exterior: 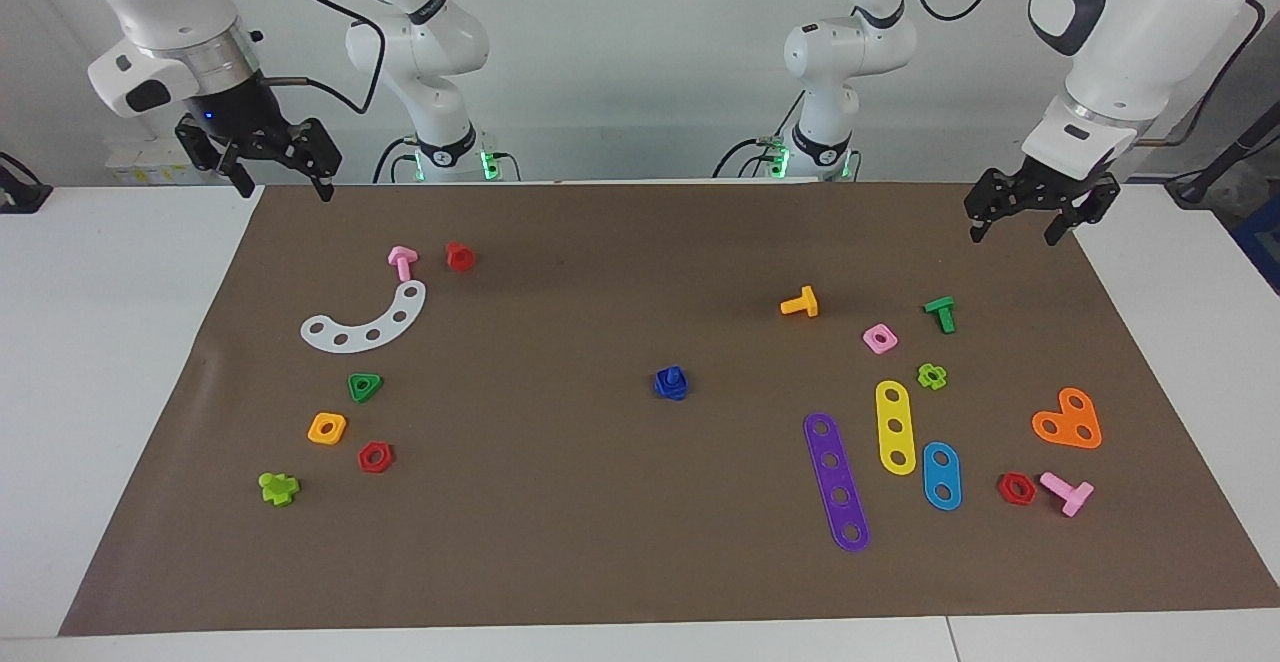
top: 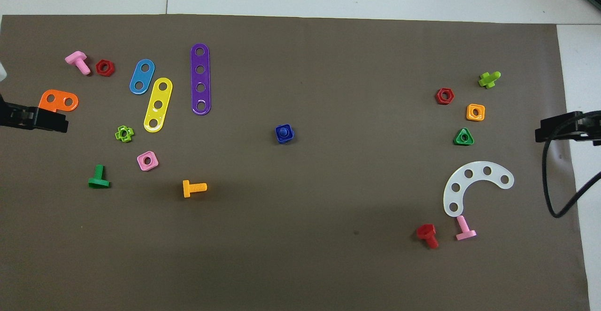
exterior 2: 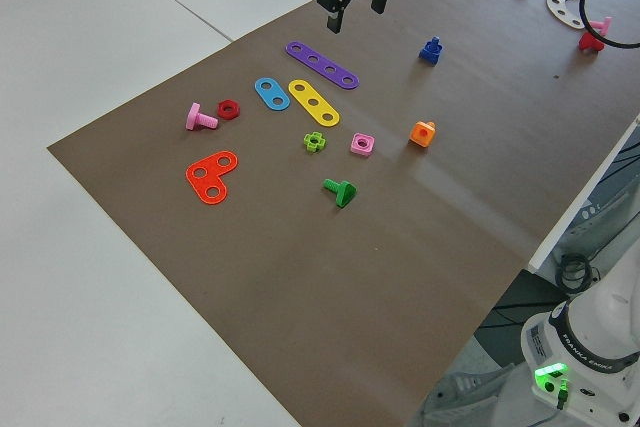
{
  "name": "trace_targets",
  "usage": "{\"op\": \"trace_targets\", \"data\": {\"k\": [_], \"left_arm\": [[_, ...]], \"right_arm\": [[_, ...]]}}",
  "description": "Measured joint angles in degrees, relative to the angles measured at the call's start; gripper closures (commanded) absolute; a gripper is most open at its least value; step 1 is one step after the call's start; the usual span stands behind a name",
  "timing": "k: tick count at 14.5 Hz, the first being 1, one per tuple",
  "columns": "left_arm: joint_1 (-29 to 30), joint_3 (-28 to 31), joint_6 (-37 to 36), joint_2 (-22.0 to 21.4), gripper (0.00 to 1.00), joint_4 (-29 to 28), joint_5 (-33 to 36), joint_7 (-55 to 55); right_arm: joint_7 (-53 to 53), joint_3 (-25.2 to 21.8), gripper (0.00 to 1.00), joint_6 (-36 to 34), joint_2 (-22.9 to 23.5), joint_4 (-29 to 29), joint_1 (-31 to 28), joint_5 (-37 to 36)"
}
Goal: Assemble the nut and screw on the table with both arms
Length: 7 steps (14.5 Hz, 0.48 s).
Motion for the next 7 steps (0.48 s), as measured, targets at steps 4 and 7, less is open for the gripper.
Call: {"op": "trace_targets", "data": {"k": [4,7], "left_arm": [[0.0,0.0,-0.1,-0.3,0.0,0.0,-1.3,-0.2],[0.0,-0.1,-0.1,-0.3,0.0,0.0,-1.4,-0.2]], "right_arm": [[0.0,0.0,0.0,0.0,0.0,0.0,0.0,0.0],[0.0,0.0,0.0,0.0,0.0,0.0,0.0,0.0]]}}
